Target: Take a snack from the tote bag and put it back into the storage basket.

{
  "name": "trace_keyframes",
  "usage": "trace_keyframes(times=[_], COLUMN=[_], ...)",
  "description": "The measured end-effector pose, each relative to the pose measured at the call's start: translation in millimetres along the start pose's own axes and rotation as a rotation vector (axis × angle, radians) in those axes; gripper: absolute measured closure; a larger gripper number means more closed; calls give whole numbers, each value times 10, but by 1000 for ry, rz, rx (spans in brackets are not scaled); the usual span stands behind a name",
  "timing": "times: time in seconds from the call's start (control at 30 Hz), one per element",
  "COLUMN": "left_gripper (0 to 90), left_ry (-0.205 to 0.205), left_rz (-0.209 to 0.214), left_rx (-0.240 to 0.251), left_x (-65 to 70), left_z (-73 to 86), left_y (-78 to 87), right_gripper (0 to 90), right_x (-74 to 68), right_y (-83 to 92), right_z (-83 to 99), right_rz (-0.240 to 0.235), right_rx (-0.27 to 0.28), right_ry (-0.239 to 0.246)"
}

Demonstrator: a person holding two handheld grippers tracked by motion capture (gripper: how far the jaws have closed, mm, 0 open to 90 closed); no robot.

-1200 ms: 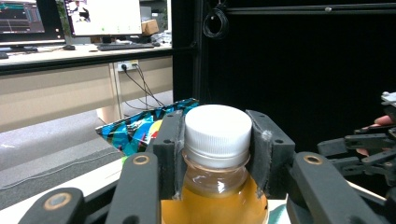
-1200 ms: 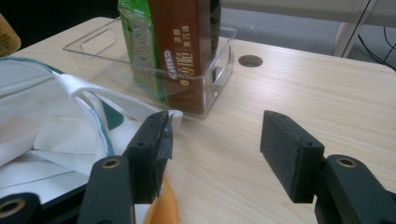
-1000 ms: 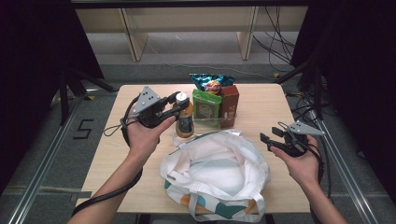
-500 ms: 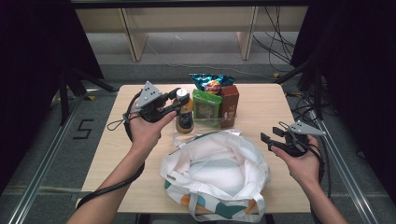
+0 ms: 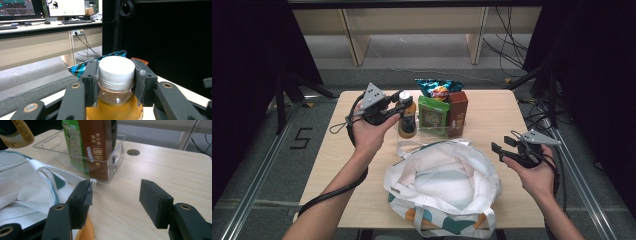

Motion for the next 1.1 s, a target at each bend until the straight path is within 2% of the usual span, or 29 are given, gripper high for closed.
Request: trace_keyframes(times=[0.07,0.1,0.2,0.3,0.43,0.53,0.57,0.63,0.7,0.8,0.9,0.97,1.0,1.03,1.1], left_gripper=[590,590,590,590,590,590,590,590,590,590,590,590,590,590,590], left_ry=[-1,-1,1,2,2,0,-1,3,7,7,4,6,9,7,9], left_rz=[0,-1,-3,-7,-10,-13,-15,-19,-21,-26,-29,-31,-34,-36,-39], left_rx=[0,-1,-2,-2,-4,-2,-7,-6,-5,-7,-12,-12,-15,-15,-16], left_x=[-12,-20,-40,-60,-88,-115,-123,-140,-157,-181,-201,-218,-228,-238,-256], left_z=[-2,-1,-2,-1,6,12,17,20,19,18,20,18,20,20,23], left_y=[-13,-18,-41,-69,-102,-130,-138,-159,-175,-199,-225,-244,-251,-258,-270], right_gripper=[434,434,434,433,434,433,434,434,434,434,434,433,433,434,434], right_x=[9,1,-4,2,-5,12,22,18,54,21,53,37,50,37,62], right_y=[-6,7,10,6,10,6,-5,-4,-2,-7,-31,-19,-15,-12,-11], right_z=[3,13,16,19,16,15,9,11,11,9,6,7,10,10,7], right_rz=[1,5,6,6,6,7,-1,-1,19,-2,12,5,7,3,12], right_rx=[1,-13,-19,-16,-18,-14,-6,-9,-7,-5,10,4,1,-2,4], right_ry=[16,-3,-14,-2,-15,3,24,14,36,17,43,28,45,30,54])
Point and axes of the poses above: each handheld gripper's, and its own axes: y roughly backward along the jaws, z roughly out of its underside, x roughly to its right, the point moved 10 cm from there along -y, roughly forward along the jaws, and after that the axes turned 1 degree about -x, right-handed, at the moved point
